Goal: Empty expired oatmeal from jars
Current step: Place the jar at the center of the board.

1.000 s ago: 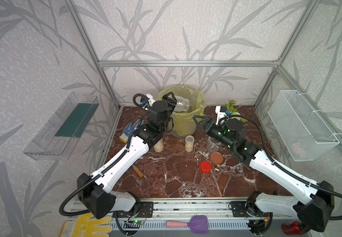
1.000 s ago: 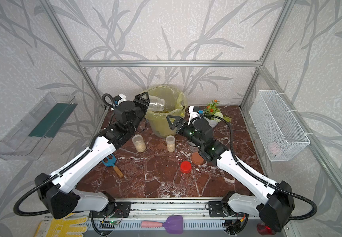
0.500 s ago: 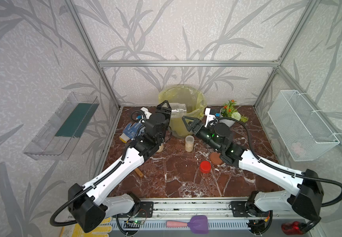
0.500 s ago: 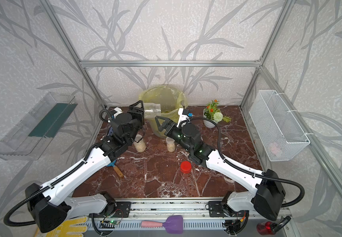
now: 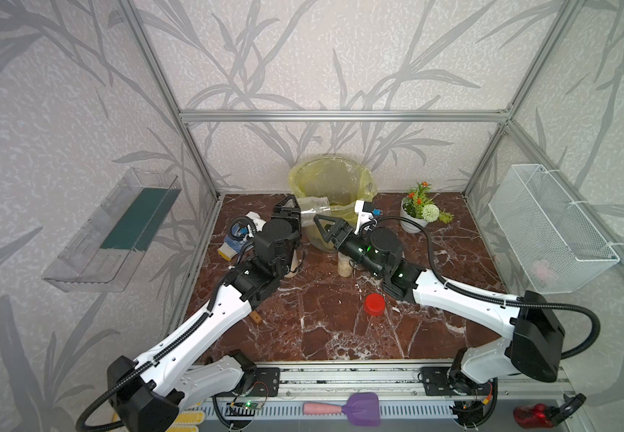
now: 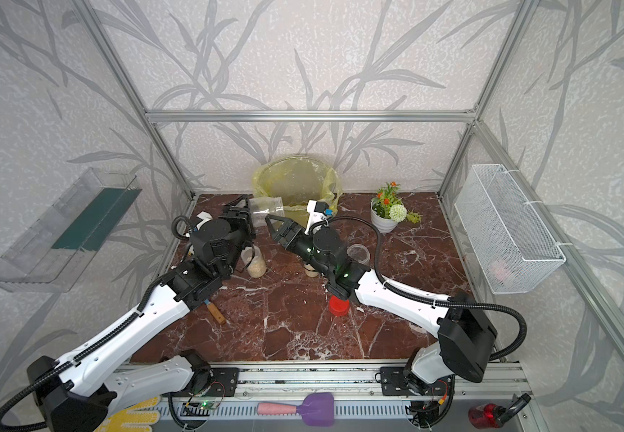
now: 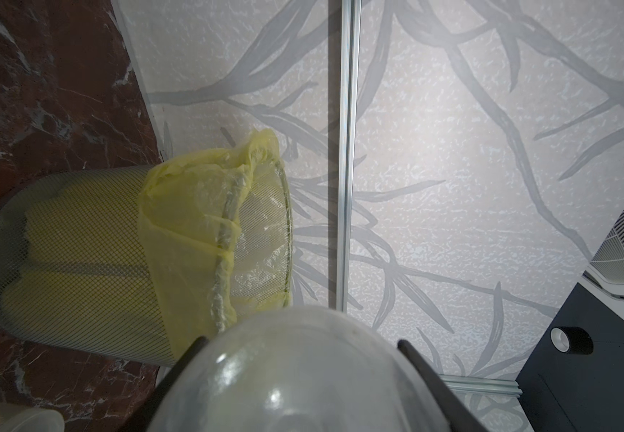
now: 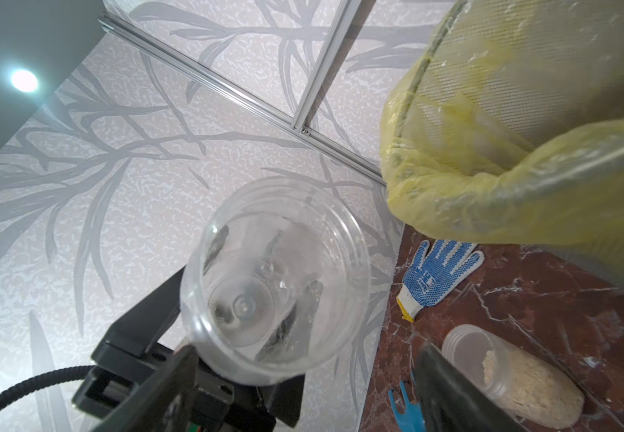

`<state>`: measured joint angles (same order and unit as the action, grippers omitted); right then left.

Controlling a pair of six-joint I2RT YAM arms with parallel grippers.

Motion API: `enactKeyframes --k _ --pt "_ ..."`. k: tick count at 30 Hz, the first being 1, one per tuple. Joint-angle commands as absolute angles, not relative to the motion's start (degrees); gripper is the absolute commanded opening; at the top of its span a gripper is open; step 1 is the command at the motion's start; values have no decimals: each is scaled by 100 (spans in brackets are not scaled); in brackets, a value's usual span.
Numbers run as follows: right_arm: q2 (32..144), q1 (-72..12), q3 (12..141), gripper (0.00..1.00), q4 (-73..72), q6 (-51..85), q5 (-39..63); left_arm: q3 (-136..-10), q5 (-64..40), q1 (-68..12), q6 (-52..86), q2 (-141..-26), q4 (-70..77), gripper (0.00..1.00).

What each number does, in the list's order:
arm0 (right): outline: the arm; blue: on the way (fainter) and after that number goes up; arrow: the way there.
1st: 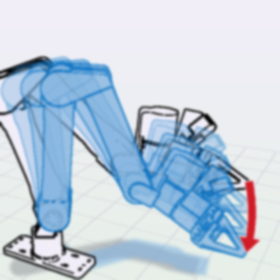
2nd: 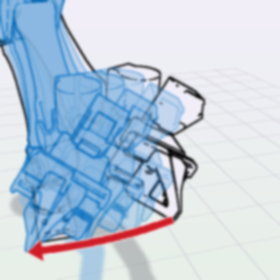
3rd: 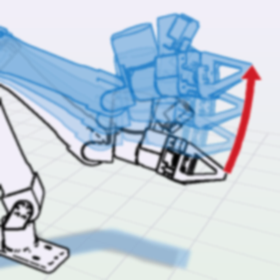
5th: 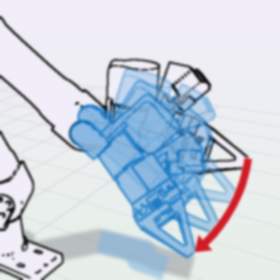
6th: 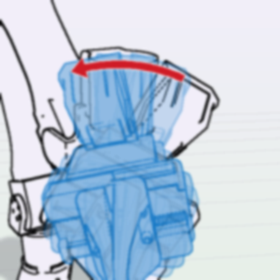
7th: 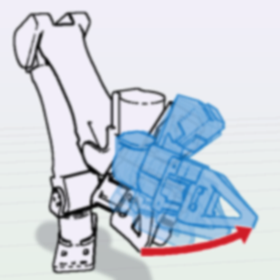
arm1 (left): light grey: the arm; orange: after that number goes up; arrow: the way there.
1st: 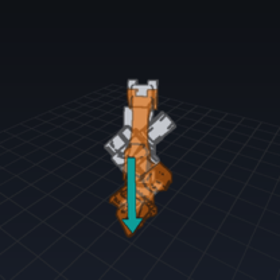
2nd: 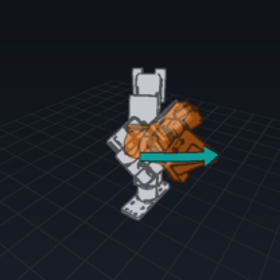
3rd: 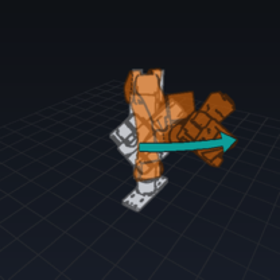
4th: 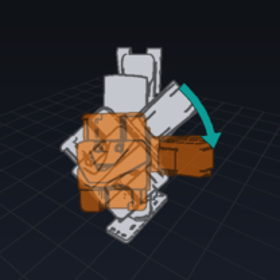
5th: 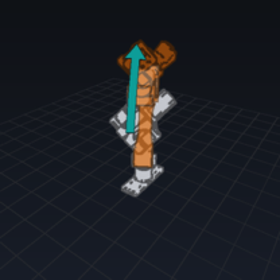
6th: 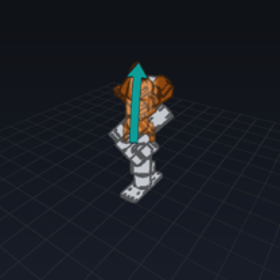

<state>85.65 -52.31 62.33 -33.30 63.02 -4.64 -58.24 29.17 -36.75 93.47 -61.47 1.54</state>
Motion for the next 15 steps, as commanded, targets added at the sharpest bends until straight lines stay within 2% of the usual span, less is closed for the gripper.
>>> enactKeyframes --k 1,15 --pt "8695 -5238 6487 89 -3723 6335 -396 -5798 2916 -3724 9567 -6038 9 18" --pt "9287 -5235 6761 84 -4477 6571 -316 -5594 2564 -3718 9834 -6073 122 18"
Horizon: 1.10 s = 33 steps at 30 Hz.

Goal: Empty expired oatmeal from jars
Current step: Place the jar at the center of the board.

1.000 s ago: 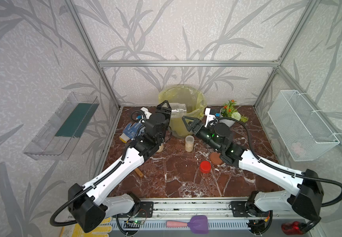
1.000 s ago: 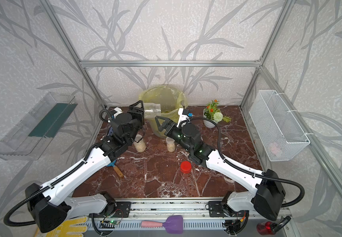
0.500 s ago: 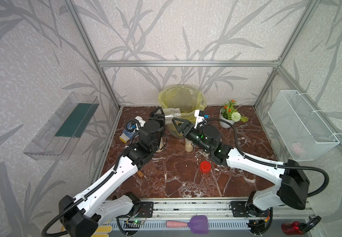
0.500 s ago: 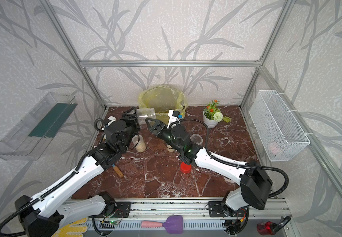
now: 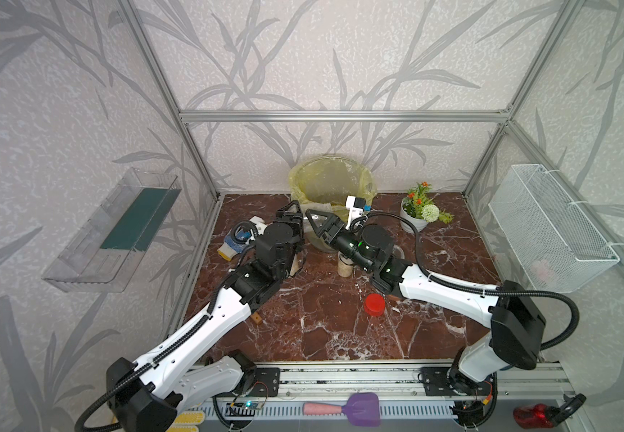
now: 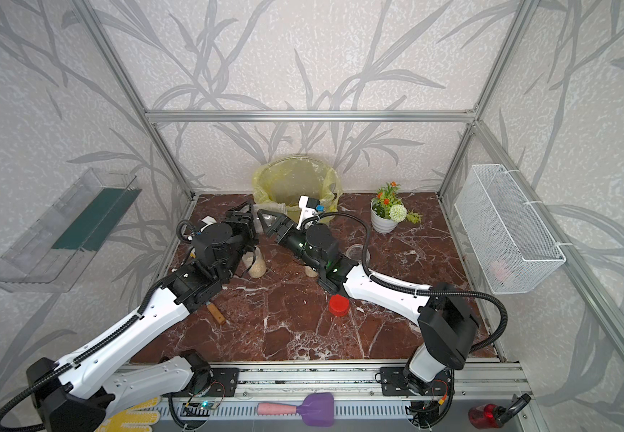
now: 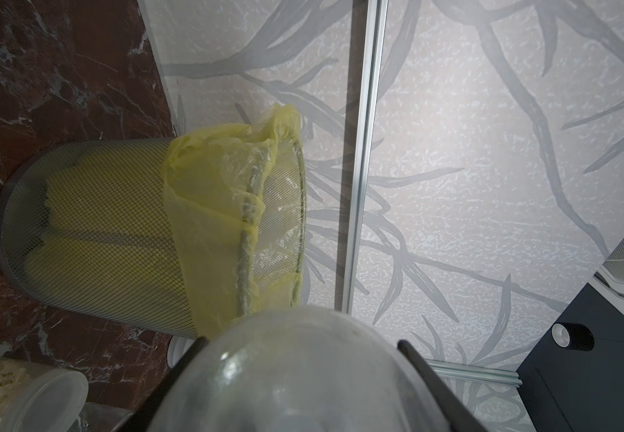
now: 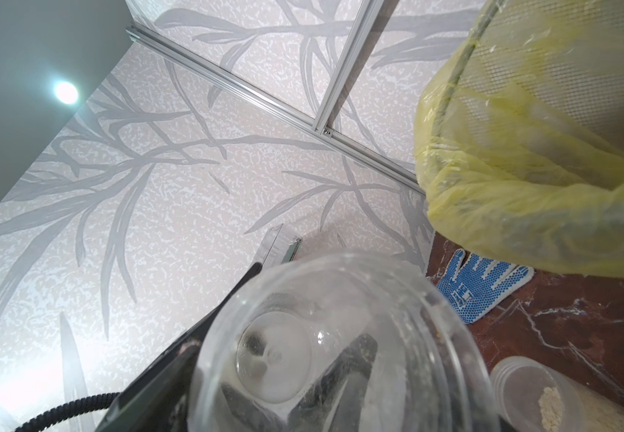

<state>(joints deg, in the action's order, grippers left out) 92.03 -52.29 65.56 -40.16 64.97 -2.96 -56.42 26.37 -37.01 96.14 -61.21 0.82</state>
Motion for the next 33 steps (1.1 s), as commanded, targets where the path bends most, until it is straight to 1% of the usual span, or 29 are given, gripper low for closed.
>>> enactKeyframes --k 1,14,18,25,27,29,30,32,33 --pt "9311 -5238 6753 83 -4527 6599 -329 -5574 2574 -3720 9830 -6054 124 18" --pt "9562 -5224 6810 77 -4842 6653 -426 -5503 2260 -3723 9920 -6177 339 18" --pt "9648 -5228 6835 78 -4966 6647 -341 -5484 2104 -3726 10051 -6259 395 18" --pt "9733 -5203 6880 82 -5084 6653 -200 -5526 1969 -3722 10105 -6347 388 18" --pt "9747 -5190 6915 80 -5082 6670 -178 -5520 1957 -3720 10107 -6345 395 18" --pt "9747 -5194 6917 72 -5105 6686 -171 -5515 1935 -3722 10116 -6355 396 20" --pt "9747 -5193 6914 67 -5123 6705 -167 -5507 1931 -3726 10118 -6355 391 23" --pt "9747 -5194 6854 49 -5217 6704 -180 -5503 1939 -3725 10166 -6331 295 34" --pt "9747 -5194 6826 43 -5228 6714 -189 -5494 1950 -3719 10169 -6308 253 40"
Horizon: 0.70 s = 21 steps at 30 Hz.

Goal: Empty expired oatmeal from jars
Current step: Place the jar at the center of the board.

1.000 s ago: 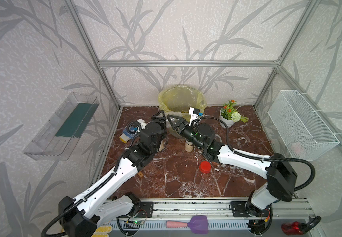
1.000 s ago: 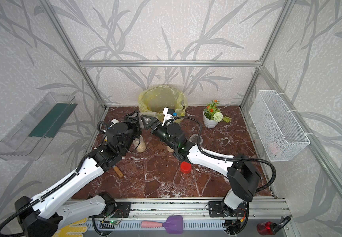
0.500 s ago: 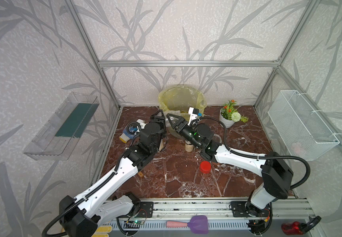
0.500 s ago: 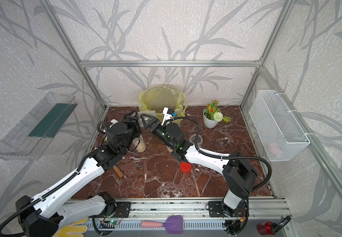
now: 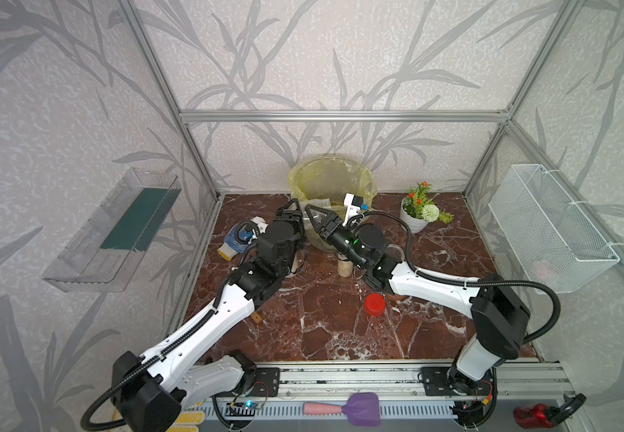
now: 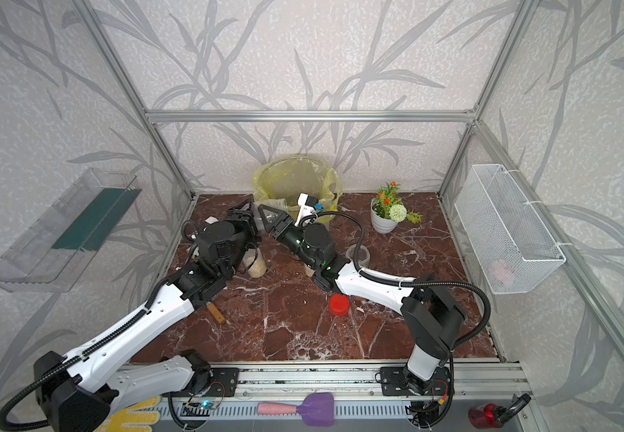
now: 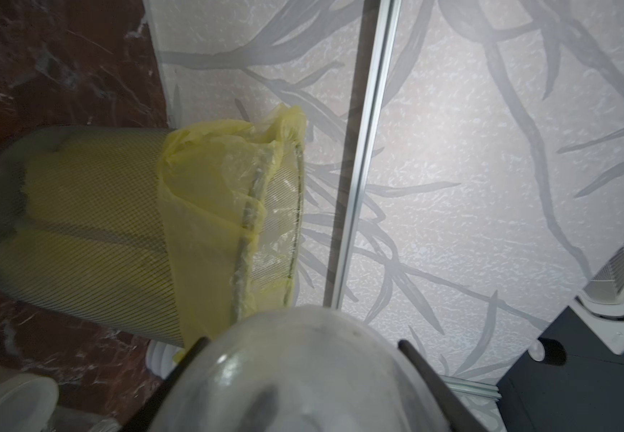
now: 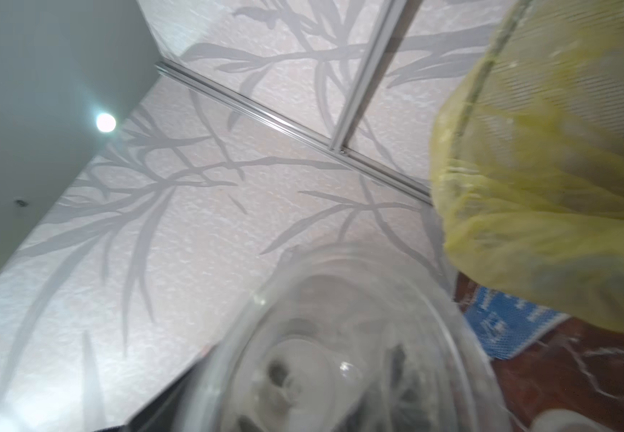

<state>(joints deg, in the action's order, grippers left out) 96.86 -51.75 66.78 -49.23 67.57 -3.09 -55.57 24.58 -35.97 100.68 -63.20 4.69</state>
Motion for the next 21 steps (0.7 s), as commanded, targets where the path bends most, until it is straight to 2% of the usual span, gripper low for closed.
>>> enactKeyframes --k 1,3,6,10,21 --pt "9747 -5194 6786 38 -5218 6702 -203 -5493 1989 -3725 10160 -6289 206 46" --pt "9696 -5191 6717 32 -5094 6619 -212 -5498 2036 -3711 10118 -6235 98 56" --pt "9501 -5194 6578 29 -4994 6426 -246 -5484 2055 -3710 9982 -6139 -3 66" --pt "9211 -5192 6465 29 -4728 6154 -279 -5419 2079 -3710 9827 -5944 -166 72" --pt "8657 -5180 6239 29 -4151 5668 -439 -5467 2467 -3687 9176 -5450 -822 79"
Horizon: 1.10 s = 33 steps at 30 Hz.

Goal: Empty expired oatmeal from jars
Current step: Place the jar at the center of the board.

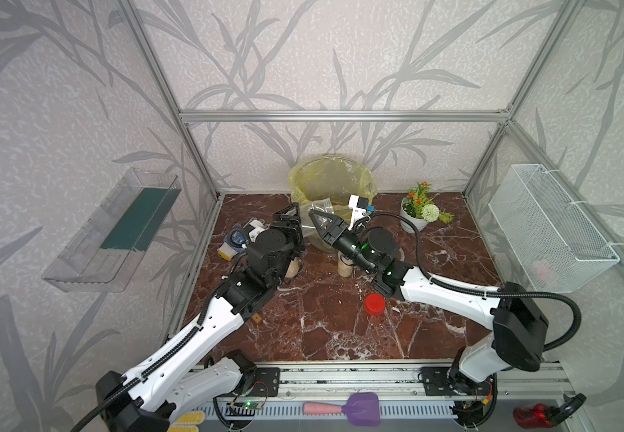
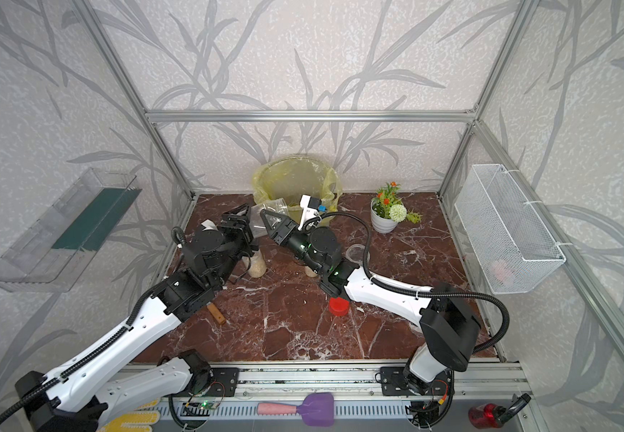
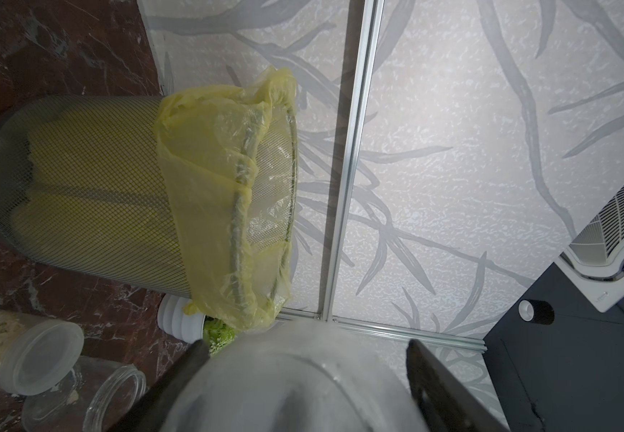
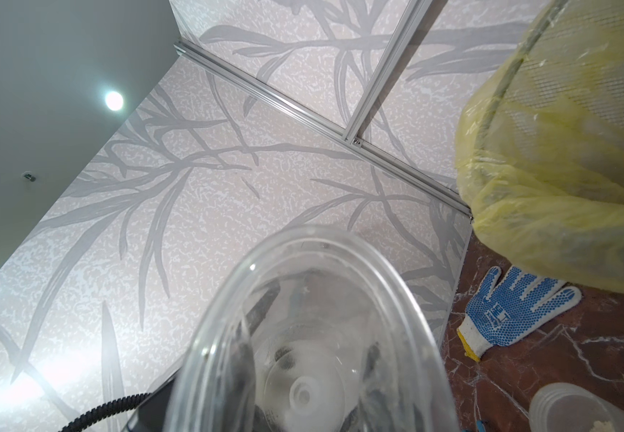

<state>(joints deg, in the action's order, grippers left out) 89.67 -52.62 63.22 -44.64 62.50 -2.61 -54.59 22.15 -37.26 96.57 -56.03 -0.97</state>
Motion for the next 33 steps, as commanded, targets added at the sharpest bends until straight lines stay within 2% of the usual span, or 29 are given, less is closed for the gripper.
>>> enactKeyframes --k 1,10,16,25,33 --pt "8594 -5183 6219 29 -4023 5610 -454 -5471 2503 -3688 9131 -5400 -870 80" --pt "7806 -5167 5946 29 -3214 4925 -677 -5375 2841 -3638 8640 -4994 -1187 81" --pt "6892 -5133 5760 29 -1629 4437 -801 -5546 2869 -3595 7868 -4915 -1708 81" --pt "5469 -5132 5328 29 832 3508 -1576 -5452 2658 -3555 6738 -4914 -2449 81" --pt "5416 -5133 4925 30 1459 2767 -1978 -5144 2561 -3556 6073 -4887 -2903 81"
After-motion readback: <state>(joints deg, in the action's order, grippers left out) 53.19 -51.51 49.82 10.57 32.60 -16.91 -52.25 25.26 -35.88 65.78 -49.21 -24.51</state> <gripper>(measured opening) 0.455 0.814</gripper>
